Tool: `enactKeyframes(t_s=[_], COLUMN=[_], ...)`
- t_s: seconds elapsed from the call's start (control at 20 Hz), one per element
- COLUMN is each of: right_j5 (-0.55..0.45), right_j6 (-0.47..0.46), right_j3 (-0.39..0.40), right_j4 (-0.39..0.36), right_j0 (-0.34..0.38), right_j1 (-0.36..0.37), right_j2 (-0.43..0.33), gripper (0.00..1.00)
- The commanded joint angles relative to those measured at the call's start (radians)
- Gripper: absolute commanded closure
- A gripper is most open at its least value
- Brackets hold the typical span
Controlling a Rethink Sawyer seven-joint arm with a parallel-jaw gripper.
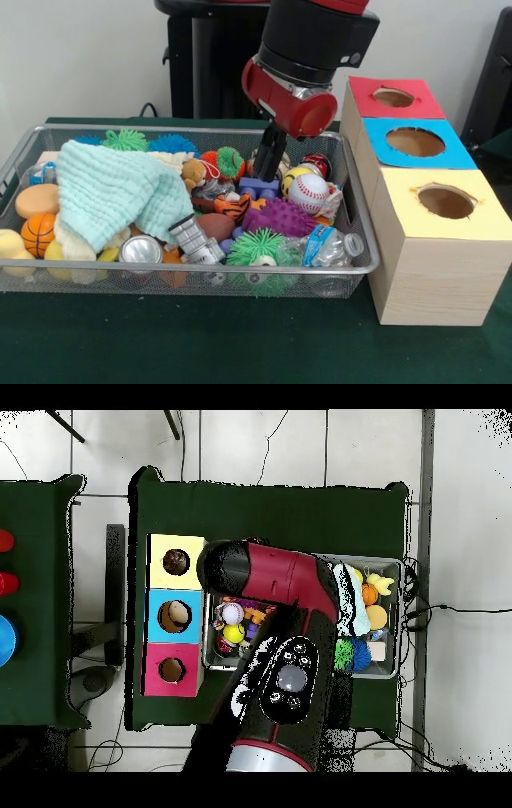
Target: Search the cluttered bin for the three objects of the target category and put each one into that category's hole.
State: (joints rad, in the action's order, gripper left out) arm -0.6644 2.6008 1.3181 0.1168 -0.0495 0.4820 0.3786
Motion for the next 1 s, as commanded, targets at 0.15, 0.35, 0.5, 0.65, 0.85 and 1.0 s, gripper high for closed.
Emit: enactKeyframes(t_s=[0.15,0.35,0.5,0.65,0.85,1.0], right_j5=[-0.026,-0.002,0.004,0.039,0.061,0.119], right_j6=[-0.101,-0.108,-0.102,-0.093,-0.023,0.094], right_j3=[0.011,0.003,-0.005,-0.001,0.04,0.058], right_j4=[-0.07,-0.075,-0.077,-0.082,-0.064,-0.038], right_j0=[0.01,0.018,0.017,0.013,-0.004,-0.041], right_j1=[-0.043,-0.057,-0.068,-0.084,-0.079,-0.1], right_j2=[-0.145,-0.161,-0.164,-0.17,-0.149,-0.101], gripper=[1.0,1.0,1.0,1.0,1.0,1.0])
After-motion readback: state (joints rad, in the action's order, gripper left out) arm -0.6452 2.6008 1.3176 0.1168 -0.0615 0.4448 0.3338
